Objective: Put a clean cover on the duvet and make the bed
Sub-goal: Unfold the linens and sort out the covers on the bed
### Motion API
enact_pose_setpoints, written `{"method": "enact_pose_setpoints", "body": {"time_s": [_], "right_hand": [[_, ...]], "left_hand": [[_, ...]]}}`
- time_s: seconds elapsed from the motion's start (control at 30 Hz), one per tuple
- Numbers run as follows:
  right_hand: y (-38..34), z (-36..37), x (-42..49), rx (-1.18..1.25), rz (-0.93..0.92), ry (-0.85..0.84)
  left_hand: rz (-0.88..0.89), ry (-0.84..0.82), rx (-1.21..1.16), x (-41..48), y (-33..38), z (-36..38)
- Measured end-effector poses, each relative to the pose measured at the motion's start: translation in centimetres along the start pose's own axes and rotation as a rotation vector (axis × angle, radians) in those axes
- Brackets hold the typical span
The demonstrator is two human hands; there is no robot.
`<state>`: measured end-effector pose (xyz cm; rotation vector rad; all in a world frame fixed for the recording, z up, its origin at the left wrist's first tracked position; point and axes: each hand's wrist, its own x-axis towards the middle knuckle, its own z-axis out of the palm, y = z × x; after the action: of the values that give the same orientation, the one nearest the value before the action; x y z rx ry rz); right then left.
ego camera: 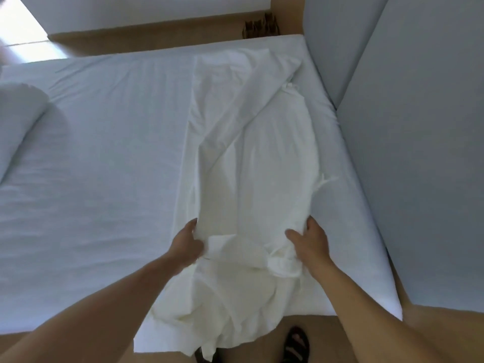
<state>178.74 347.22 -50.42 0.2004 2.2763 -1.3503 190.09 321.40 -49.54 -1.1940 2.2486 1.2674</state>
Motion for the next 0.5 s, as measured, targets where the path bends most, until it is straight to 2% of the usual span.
{"method": "enact_pose_setpoints", "body": {"time_s": [0.07,0.13,0.2,0.27,0.4,0.5], "right_hand": [[-2.3,2.7,-1.9,-0.034,-0.112,-0.189],[-3.7,5.1,-3.6,-0.067,-0.136,-0.375],[-4.0,6.7,-4.7,-0.129,-0.119,-0.487],[-4.3,7.5,-5.3,-0.164,-0.116,-0.523],[-4.9,8.5,-5.9,-0.111,-0.100,-0.598],[-4.9,8.7,-6.2,-0.115,-0.101,-0.611]], "left_hand": [[0.045,-0.011,-0.118,-1.3,1.8,0.1],[0.044,-0.022,-0.246,-2.0,3.1,-0.5],[0.007,-0.013,-0.379,-2.5,3.6,-1.5],[-0.033,-0.037,-0.440,-2.8,3.3,-2.5],[-0.119,-0.174,-0.326,-2.9,1.7,-2.5],[-0.115,-0.241,-0.299,-2.9,0.9,-1.5]]}}
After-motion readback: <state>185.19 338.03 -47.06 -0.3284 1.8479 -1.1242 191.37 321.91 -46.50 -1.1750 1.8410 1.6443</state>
